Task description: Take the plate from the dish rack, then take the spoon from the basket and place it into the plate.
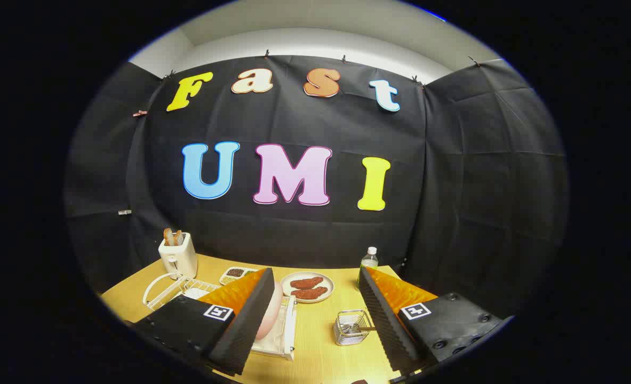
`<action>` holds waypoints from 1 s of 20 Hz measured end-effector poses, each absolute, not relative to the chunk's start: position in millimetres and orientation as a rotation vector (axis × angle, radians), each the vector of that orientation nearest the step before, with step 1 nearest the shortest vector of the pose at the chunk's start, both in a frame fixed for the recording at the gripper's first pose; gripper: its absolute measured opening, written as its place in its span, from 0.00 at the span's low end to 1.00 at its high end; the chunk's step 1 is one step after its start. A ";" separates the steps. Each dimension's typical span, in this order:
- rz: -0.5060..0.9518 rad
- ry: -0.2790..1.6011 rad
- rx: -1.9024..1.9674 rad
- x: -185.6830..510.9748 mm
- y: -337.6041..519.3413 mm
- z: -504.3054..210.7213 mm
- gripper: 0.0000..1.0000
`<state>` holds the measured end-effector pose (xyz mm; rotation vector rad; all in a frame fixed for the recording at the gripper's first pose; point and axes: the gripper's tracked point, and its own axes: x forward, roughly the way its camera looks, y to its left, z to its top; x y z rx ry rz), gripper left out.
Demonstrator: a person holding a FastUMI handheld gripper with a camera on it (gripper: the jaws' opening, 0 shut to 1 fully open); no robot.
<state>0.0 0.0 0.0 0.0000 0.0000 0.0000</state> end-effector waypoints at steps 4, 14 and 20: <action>-0.009 0.023 0.017 -1.0 -2.6 -5.8 0.98; -0.003 0.027 0.005 -9.0 1.2 -6.8 0.98; 0.056 0.075 -0.025 0.5 21.5 -7.1 0.98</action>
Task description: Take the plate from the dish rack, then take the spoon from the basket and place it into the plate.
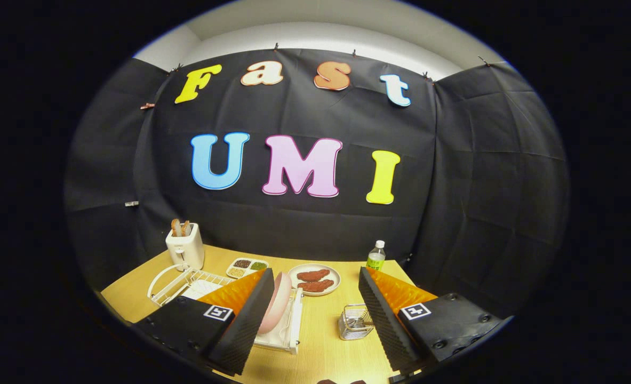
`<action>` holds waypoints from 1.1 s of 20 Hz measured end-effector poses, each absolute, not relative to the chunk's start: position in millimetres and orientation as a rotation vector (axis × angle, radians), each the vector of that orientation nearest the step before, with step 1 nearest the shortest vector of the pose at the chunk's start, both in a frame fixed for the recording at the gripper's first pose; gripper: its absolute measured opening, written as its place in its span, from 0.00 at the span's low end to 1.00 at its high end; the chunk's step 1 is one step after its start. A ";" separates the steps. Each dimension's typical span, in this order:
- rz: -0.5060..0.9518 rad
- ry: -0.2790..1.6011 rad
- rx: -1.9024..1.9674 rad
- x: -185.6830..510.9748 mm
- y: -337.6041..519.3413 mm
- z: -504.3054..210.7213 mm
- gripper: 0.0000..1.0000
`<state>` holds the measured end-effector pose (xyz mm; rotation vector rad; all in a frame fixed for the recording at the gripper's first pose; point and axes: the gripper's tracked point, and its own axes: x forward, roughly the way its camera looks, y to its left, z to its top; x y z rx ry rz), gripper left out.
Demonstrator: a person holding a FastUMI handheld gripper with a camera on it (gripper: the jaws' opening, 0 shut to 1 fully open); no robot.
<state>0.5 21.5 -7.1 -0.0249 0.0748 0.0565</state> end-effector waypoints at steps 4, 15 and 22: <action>0.077 0.152 -0.021 26.0 42.6 -12.5 0.98; 0.075 0.437 -0.104 110.4 76.3 -107.4 0.91; -0.001 0.636 0.042 135.2 71.7 -171.6 0.75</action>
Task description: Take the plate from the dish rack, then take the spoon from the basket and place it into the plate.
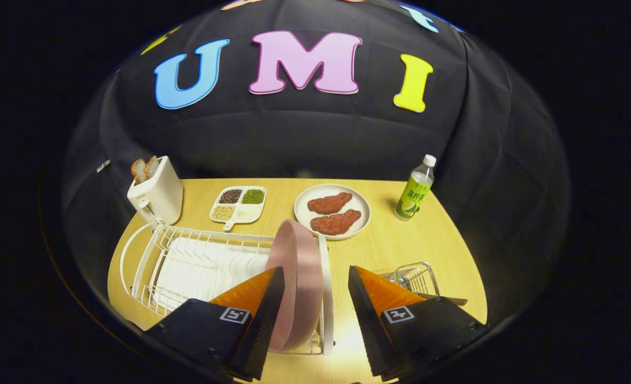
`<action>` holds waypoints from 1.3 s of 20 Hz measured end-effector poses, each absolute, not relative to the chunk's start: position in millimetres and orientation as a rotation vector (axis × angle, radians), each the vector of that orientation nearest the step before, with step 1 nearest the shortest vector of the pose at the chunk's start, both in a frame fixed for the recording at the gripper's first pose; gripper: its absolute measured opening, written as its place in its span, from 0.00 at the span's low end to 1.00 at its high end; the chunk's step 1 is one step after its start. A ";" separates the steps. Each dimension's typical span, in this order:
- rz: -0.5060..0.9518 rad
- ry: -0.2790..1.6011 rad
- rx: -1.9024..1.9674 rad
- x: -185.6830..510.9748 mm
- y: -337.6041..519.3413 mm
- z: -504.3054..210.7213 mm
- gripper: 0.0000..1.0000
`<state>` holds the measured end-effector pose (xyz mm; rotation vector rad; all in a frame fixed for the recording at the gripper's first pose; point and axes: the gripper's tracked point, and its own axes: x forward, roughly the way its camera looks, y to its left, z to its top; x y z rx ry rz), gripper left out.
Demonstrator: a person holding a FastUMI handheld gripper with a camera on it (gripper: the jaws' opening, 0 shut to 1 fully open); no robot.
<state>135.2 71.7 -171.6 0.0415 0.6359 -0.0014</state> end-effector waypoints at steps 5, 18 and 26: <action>0.008 0.716 0.162 138.4 85.8 -188.1 0.41; -0.087 0.629 -0.019 138.9 95.2 -165.2 0.29; -0.170 0.644 0.062 139.4 60.5 -161.0 0.26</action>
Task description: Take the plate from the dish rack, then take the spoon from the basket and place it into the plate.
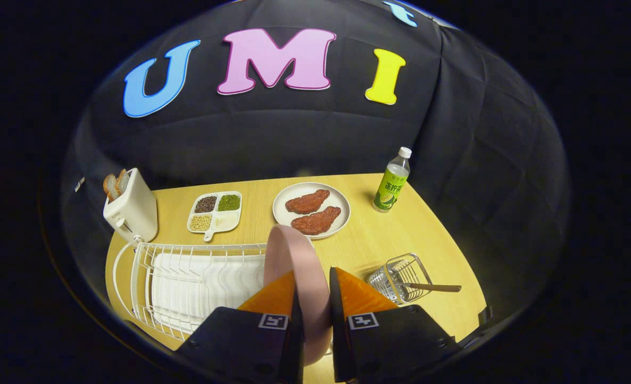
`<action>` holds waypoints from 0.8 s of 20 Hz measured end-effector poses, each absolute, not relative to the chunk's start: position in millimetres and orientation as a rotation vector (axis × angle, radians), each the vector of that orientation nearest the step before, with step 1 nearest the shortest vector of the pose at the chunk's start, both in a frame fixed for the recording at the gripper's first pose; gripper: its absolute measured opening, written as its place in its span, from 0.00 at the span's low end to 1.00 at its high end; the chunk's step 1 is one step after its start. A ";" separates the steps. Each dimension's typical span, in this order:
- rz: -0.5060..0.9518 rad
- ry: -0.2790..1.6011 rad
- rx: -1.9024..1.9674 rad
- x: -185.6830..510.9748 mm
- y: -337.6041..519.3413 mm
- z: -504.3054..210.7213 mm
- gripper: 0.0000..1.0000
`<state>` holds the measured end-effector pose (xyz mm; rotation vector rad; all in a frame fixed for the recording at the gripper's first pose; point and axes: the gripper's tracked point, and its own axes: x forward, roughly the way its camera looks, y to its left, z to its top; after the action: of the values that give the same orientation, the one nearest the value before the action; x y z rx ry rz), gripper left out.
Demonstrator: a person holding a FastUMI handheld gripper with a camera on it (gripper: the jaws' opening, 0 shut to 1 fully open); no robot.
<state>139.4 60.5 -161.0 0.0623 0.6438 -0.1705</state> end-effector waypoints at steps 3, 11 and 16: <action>-0.156 0.662 0.102 133.1 56.6 -164.0 0.26; -0.146 0.595 -0.017 135.6 75.7 -142.6 0.26; -0.109 0.458 -0.172 145.4 81.8 -104.0 0.24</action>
<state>145.4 81.8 -104.0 -0.1720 0.4580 -0.1091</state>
